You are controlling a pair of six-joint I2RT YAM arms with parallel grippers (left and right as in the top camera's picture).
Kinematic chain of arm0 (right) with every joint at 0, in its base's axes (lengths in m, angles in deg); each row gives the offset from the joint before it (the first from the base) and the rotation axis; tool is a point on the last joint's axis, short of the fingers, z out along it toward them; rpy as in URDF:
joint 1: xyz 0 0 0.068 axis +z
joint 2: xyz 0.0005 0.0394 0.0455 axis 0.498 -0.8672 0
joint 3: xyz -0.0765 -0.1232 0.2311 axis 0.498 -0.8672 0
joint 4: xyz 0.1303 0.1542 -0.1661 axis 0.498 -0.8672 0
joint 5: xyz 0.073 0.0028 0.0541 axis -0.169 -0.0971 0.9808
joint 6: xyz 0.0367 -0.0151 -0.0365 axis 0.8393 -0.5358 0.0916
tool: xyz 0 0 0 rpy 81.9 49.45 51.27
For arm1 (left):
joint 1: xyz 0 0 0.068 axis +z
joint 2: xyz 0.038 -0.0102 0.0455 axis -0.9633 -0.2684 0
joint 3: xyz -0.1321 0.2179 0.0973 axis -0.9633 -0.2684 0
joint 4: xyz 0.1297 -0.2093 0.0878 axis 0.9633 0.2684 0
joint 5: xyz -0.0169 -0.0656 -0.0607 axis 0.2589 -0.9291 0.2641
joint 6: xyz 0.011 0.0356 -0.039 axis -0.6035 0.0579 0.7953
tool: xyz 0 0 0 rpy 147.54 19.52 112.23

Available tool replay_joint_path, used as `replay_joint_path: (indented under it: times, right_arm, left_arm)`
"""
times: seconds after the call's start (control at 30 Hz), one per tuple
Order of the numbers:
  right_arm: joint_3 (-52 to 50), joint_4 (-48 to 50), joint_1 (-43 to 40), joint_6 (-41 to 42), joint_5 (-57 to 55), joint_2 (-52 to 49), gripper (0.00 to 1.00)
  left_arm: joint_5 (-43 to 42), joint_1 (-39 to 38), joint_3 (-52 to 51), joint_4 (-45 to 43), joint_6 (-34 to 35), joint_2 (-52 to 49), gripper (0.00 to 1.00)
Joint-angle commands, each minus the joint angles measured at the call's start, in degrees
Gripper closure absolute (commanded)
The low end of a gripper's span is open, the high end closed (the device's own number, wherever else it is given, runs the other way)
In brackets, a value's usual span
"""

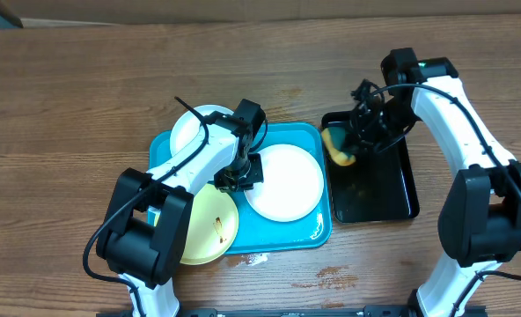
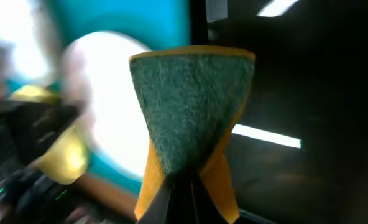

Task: Clean dirty plates on tray and stack at the side
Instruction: 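Move the sponge back to the black tray and rub it there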

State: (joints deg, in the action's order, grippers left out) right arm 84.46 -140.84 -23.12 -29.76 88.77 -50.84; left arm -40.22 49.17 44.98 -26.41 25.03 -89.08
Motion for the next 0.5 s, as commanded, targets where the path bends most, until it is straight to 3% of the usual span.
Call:
replay_joint_path:
  times: [0.0, 0.17, 0.23, 0.27, 0.33, 0.43, 0.47]
  right_arm:
    - [-3.37, 2.75, 0.22, 9.18, -17.07, 0.76, 0.96]
    - [-10.08, 11.26, 0.33, 11.72, -19.10, 0.76, 0.96]
    - [-12.63, 15.02, 0.31, 11.69, -19.15, 0.76, 0.96]
    - [-13.79, 16.61, 0.31, 11.69, -19.15, 0.76, 0.93]
    - [-15.23, 18.47, 0.31, 11.63, -19.30, 0.76, 0.72]
    - [-14.27, 18.12, 0.31, 9.90, -19.30, 0.87, 0.54]
    - [-13.22, 17.09, 0.31, 9.90, -19.30, 0.96, 0.52]
  left_arm:
    - [0.17, -0.28, 0.37, 0.44, -0.94, -0.63, 0.90]
    - [0.17, -0.26, 0.37, 1.25, -0.94, -0.63, 0.85]
    - [0.20, -0.28, 0.37, 1.25, -0.94, -0.63, 0.74]
    - [0.20, -0.26, 0.37, 1.22, -0.96, -0.63, 0.72]
    - [0.20, -0.26, 0.37, 1.22, -0.96, -0.63, 0.64]
    - [0.20, -0.28, 0.37, 1.36, -0.96, -0.63, 0.59]
    - [0.20, -0.26, 0.37, 1.38, -0.96, -0.63, 0.58]
